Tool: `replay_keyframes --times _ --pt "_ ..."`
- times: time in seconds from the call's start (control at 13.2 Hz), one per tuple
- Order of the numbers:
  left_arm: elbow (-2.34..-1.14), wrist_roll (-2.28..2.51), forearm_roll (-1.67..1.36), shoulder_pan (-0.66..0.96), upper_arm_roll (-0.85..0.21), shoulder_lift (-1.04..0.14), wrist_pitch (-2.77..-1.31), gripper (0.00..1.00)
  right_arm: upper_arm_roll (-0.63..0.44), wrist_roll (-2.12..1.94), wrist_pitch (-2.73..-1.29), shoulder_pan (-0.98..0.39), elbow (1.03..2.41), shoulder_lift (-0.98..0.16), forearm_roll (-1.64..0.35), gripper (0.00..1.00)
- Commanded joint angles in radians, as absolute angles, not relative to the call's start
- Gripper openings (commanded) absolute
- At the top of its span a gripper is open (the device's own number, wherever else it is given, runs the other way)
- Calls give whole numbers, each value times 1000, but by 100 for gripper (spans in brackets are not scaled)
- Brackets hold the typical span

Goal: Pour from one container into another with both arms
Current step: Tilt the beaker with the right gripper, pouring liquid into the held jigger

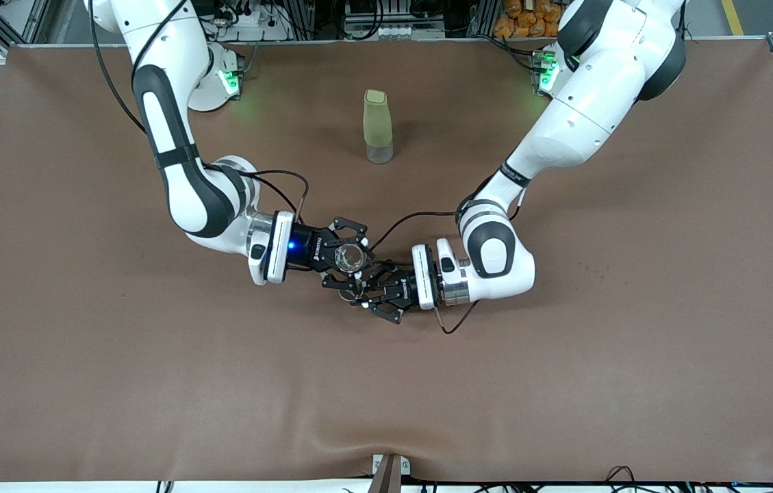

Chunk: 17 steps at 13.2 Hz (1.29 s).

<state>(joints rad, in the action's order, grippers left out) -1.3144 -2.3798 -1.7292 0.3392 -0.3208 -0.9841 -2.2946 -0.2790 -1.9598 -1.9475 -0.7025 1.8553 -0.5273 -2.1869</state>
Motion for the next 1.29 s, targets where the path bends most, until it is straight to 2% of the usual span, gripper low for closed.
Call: replay_keyframes --times 0.0,1.21 --pt "-1302 -2372 -1764 351 -311 -985 -2310 0 -270 -1873 -1948 -699 1888 -491 -2207 0" --pt "-1308 -2391 -1766 344 -311 -982 -2307 0 -265 -1413 -1947 -699 1885 -471 -2198 0"
